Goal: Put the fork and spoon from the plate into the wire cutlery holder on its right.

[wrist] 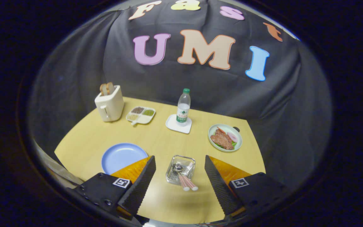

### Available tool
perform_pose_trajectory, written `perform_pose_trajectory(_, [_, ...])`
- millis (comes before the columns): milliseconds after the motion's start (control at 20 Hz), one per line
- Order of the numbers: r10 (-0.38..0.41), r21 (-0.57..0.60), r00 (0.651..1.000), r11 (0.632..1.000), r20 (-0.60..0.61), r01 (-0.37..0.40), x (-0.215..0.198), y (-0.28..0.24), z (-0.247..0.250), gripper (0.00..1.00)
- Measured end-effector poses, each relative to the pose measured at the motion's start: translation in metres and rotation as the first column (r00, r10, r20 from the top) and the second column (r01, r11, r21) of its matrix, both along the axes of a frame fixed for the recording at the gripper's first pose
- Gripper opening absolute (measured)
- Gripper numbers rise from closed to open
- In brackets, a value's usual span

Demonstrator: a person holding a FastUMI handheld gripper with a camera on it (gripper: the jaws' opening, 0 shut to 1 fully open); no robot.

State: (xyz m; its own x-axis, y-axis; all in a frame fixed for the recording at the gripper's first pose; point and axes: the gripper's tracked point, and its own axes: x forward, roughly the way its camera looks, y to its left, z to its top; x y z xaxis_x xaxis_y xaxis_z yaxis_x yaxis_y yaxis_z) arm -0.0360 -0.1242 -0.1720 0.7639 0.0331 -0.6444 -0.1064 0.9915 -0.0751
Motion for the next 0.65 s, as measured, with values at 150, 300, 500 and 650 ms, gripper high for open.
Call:
perform_pose_trajectory(150, [-0.077, 0.069, 0.989, 0.995, 0.128, 0.068, 0.002, 0.010, 0.016, 0.99])
perform_pose_trajectory(300, [-0.141, 0.111, 0.955, 0.987, 0.260, 0.115, 0.002, 0.018, 0.039, 0.99])
perform_pose_trajectory(500, [-0.192, 0.151, 0.910, 0.978, 0.368, 0.146, -0.010, 0.024, 0.061, 0.99])
perform_pose_trajectory(650, [-0.192, 0.162, 0.880, 0.978, 0.434, 0.134, -0.010, 0.027, 0.073, 0.99])
